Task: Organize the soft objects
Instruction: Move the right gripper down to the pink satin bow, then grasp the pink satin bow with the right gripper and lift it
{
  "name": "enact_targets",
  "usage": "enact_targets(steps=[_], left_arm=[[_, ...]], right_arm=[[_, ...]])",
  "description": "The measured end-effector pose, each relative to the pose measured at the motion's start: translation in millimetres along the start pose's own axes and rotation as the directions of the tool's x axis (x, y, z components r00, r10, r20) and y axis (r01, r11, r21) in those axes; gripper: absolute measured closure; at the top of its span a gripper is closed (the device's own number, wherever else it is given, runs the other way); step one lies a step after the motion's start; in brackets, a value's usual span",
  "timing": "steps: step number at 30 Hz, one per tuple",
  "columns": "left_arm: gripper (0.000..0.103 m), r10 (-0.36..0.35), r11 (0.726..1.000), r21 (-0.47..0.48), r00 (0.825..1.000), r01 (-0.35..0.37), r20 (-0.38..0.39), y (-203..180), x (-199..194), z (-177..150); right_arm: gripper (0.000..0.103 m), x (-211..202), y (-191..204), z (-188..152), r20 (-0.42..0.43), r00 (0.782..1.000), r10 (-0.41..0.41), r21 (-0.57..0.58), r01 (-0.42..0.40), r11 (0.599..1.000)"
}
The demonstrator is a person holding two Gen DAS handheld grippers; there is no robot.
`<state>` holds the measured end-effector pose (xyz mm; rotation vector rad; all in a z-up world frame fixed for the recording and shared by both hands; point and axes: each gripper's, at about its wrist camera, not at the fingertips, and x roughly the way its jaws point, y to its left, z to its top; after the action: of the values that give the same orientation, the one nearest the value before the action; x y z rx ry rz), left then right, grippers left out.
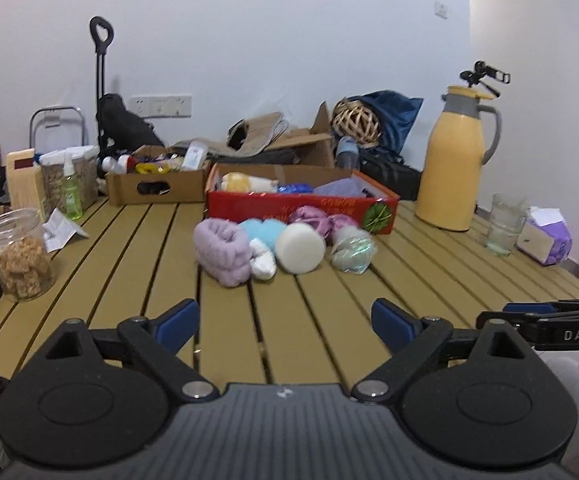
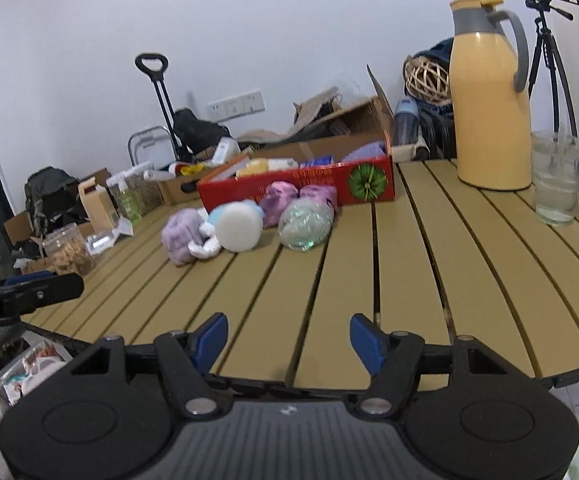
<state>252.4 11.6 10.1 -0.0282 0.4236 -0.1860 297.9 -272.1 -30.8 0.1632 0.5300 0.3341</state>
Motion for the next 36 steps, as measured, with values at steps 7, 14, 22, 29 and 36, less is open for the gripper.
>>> enact_targets(steps=[7,14,22,29,36], left_arm=[[0.009,-0.082,0.996,0.037,0.996,0.082,0.015,-9.9,45.4,26.2],[0.015,-0.204,0.979,-0.009,0.975,0.204,-0.09,-1.0,159.7,79.5],[0.042,-0.233,0.973,-0.065,0.926,0.224,-0.296,5.1,295.0,108.7],[0.059,-0.308,0.951,-0.083,0.889,0.297,-0.339,10.8,329.4,95.0],[0.074,-0.353,0.936,-0.124,0.884,0.33,-0.307,10.0,331.7,90.7]], right_arm=[[0.037,21.0,-15.4,28.9,0.043,0.999,-0.008,0.037,0.006,0.999],[0.037,94.0,-37.5,88.9,0.052,0.998,0.026,0.047,-0.028,0.998],[0.045,201.9,-62.7,134.7,0.004,0.999,0.037,0.049,-0.037,0.998],[0.059,263.7,-76.4,128.9,-0.104,0.987,0.124,0.129,-0.11,0.986],[0.078,270.1,-82.0,128.0,-0.097,0.981,0.168,0.16,-0.151,0.975]])
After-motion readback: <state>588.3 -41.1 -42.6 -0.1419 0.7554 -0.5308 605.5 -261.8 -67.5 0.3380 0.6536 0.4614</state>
